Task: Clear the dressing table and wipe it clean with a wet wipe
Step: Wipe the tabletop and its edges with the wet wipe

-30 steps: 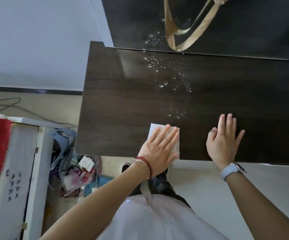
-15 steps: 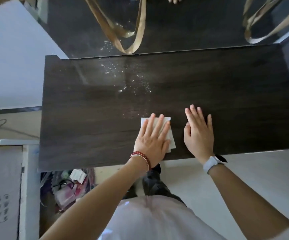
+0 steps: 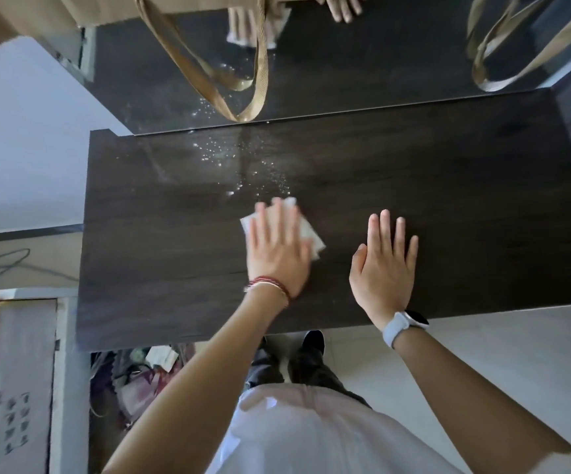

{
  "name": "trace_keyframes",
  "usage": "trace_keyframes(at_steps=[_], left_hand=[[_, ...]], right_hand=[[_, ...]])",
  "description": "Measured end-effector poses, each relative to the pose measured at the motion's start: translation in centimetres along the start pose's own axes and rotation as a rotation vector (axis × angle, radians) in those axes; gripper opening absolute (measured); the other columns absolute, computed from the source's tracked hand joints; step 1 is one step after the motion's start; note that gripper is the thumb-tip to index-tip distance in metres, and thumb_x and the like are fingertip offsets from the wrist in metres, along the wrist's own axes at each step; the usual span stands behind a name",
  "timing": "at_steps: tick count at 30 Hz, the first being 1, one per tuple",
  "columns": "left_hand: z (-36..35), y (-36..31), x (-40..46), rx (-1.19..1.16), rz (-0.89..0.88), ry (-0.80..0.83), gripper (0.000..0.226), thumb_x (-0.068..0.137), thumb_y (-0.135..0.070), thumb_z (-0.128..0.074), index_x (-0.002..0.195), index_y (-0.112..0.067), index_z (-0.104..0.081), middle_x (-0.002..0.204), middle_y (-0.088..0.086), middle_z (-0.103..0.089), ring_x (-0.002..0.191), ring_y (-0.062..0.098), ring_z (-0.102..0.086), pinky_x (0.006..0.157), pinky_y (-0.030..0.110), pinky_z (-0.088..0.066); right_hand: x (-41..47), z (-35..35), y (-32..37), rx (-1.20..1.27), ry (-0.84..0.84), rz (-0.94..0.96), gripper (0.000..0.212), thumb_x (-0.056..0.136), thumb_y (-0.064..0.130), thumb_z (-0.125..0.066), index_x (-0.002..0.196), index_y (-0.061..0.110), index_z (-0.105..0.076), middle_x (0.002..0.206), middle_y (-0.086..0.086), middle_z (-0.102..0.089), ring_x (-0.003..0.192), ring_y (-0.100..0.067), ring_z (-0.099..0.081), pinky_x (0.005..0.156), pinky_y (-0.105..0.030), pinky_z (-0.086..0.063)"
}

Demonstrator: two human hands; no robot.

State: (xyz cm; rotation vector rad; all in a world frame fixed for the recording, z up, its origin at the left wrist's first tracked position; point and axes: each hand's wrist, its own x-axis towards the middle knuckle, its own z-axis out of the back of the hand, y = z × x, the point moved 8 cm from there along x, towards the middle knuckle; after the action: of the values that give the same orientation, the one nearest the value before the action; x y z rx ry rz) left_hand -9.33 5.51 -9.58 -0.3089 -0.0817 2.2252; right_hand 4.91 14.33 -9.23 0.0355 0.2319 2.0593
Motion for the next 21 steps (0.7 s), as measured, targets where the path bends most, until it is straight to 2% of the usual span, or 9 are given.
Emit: trace_keyframes(at_steps=[1, 3, 5, 7, 9, 10, 13, 16, 21], left_hand=[[-0.5, -1.9, -0.2, 0.021, -0.127, 0.041, 0.063, 0.088, -0.042, -0.008, 0.145, -0.017, -0.001, 0.155, 0.011, -0.004, 0.141, 0.034, 0.003, 0.114, 0.044, 0.002], [0.0, 0.4, 0.2, 0.060, -0.180, 0.020, 0.061, 0.089, -0.043, -0.011, 0.145, -0.020, -0.004, 0.155, 0.009, -0.008, 0.141, 0.031, -0.002, 0.114, 0.042, -0.002], [1.7, 7.5, 0.0, 0.052, 0.010, -0.071, 0.059, 0.091, -0.041, -0.020, 0.145, -0.019, -0.013, 0.153, 0.013, -0.016, 0.140, 0.034, -0.011, 0.113, 0.045, -0.010], [2.6, 15.3, -1.1, -0.001, 0.303, -0.037, 0.056, 0.095, -0.036, -0.024, 0.145, -0.019, -0.007, 0.154, 0.014, -0.007, 0.141, 0.034, -0.003, 0.113, 0.047, -0.005], [2.8, 17.8, -1.9, -0.045, 0.502, -0.002, 0.055, 0.096, -0.034, -0.023, 0.145, -0.018, -0.003, 0.154, 0.015, 0.001, 0.140, 0.035, 0.005, 0.113, 0.049, 0.000], [2.7, 16.7, -1.8, -0.052, 0.513, -0.017, 0.055, 0.096, -0.034, -0.020, 0.145, -0.017, -0.003, 0.154, 0.016, 0.002, 0.140, 0.036, 0.006, 0.112, 0.050, 0.002], [0.8, 8.4, -1.1, -0.028, 0.222, 0.014, 0.061, 0.091, -0.040, -0.015, 0.145, -0.016, -0.003, 0.154, 0.014, -0.001, 0.140, 0.037, 0.005, 0.112, 0.048, 0.003], [-1.0, -0.3, -2.6, 0.058, -0.131, 0.031, 0.061, 0.089, -0.042, -0.020, 0.144, -0.015, -0.017, 0.152, 0.013, -0.018, 0.140, 0.038, -0.009, 0.113, 0.047, -0.004], [-3.5, -10.5, -6.2, 0.198, -0.548, 0.127, 0.057, 0.089, -0.045, -0.023, 0.139, -0.020, -0.032, 0.147, 0.005, -0.035, 0.136, 0.032, -0.026, 0.112, 0.049, -0.018]], right_hand=[[0.0, 0.0, 0.0, 0.004, -0.005, 0.002, 0.055, 0.090, 0.028, -0.020, 0.141, 0.012, -0.032, 0.150, -0.010, -0.030, 0.140, -0.030, -0.022, 0.112, -0.049, -0.016], [-0.1, 0.0, -0.1, 0.002, -0.014, 0.006, 0.054, 0.090, 0.027, -0.020, 0.141, 0.012, -0.033, 0.150, -0.010, -0.030, 0.140, -0.030, -0.022, 0.112, -0.049, -0.016], [-0.1, -0.1, -0.1, -0.010, -0.003, 0.005, 0.055, 0.090, 0.029, -0.021, 0.141, 0.012, -0.031, 0.150, -0.011, -0.029, 0.140, -0.031, -0.022, 0.112, -0.049, -0.014], [-0.2, -0.4, 0.2, -0.046, 0.016, 0.016, 0.057, 0.090, 0.032, -0.020, 0.142, 0.011, -0.029, 0.151, -0.012, -0.028, 0.140, -0.032, -0.021, 0.112, -0.049, -0.011], [0.0, -0.4, 0.4, -0.058, 0.029, 0.015, 0.058, 0.091, 0.034, -0.021, 0.143, 0.010, -0.027, 0.151, -0.012, -0.025, 0.141, -0.031, -0.019, 0.111, -0.047, -0.008], [0.1, -0.4, 0.4, -0.034, 0.038, 0.010, 0.057, 0.091, 0.034, -0.022, 0.143, 0.011, -0.026, 0.152, -0.011, -0.024, 0.141, -0.029, -0.018, 0.112, -0.045, -0.007], [0.9, 0.2, 0.2, 0.102, 0.049, 0.109, 0.050, 0.093, 0.021, -0.036, 0.142, 0.011, -0.031, 0.151, -0.010, -0.026, 0.141, -0.023, -0.016, 0.113, -0.039, -0.008], [1.4, 1.4, -1.7, 0.242, 0.045, 0.203, 0.048, 0.090, 0.001, -0.046, 0.136, 0.009, -0.041, 0.148, -0.011, -0.033, 0.139, -0.018, -0.018, 0.113, -0.035, -0.012], [-0.5, 2.7, -8.4, 0.257, -0.038, -0.005, 0.046, 0.088, -0.004, -0.046, 0.133, 0.008, -0.045, 0.147, -0.013, -0.034, 0.139, -0.023, -0.020, 0.113, -0.039, -0.011]])
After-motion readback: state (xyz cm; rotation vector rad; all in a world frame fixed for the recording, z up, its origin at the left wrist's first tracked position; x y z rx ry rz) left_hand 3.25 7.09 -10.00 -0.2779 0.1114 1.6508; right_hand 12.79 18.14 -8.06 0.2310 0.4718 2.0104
